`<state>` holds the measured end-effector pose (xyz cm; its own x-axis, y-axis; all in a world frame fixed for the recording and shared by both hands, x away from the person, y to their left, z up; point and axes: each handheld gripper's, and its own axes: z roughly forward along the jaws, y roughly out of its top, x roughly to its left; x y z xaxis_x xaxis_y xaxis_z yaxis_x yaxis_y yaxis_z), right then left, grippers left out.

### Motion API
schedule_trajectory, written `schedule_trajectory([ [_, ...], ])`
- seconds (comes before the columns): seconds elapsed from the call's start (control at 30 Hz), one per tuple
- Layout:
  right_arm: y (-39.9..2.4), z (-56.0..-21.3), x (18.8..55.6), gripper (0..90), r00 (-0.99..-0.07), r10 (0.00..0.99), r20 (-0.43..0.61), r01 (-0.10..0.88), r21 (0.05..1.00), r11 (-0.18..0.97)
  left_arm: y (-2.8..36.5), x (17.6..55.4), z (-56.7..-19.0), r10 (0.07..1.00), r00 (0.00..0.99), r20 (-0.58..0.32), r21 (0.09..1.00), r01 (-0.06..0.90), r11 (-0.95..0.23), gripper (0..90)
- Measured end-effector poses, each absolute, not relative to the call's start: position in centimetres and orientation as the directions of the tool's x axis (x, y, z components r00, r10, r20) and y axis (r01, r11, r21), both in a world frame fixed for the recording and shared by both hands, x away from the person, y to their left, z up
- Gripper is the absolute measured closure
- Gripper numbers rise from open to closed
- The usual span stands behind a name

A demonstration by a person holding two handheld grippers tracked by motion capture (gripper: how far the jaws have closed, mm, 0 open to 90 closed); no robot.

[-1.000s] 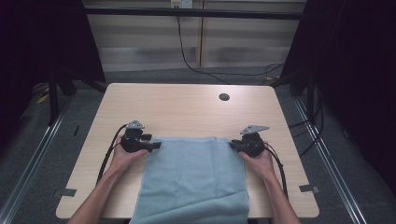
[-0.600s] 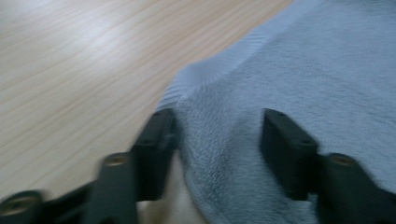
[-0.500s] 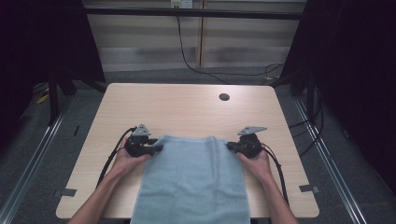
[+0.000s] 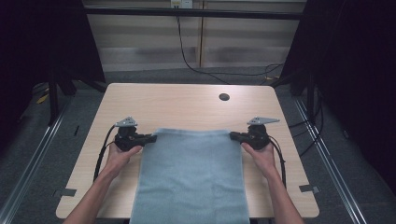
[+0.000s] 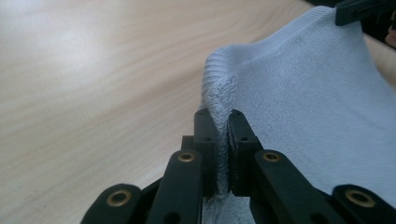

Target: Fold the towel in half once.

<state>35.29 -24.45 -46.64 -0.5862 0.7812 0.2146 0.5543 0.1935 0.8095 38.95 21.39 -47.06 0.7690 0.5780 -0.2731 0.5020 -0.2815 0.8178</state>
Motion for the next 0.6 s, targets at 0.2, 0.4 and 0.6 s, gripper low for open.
schedule_trajectory([
  [0.2, -24.4, -42.4, 36.4, 86.9, -0.606, 0.767, 0.211, 0.488, 0.860, 0.149, 21.6, 39.8, -44.3, 0.576, 0.773, -0.268, 0.855, 0.466, -0.227, 84.6],
  [0.4, -24.2, -39.0, 37.8, 87.0, -0.626, 0.755, 0.196, 0.447, 0.883, 0.141, 21.8, 41.0, -42.0, 0.577, 0.768, -0.277, 0.875, 0.450, -0.178, 84.6],
  [0.6, -24.4, -35.8, 39.3, 87.1, -0.624, 0.759, 0.183, 0.413, 0.902, 0.122, 21.8, 42.8, -38.7, 0.589, 0.759, -0.278, 0.896, 0.426, -0.127, 84.7],
])
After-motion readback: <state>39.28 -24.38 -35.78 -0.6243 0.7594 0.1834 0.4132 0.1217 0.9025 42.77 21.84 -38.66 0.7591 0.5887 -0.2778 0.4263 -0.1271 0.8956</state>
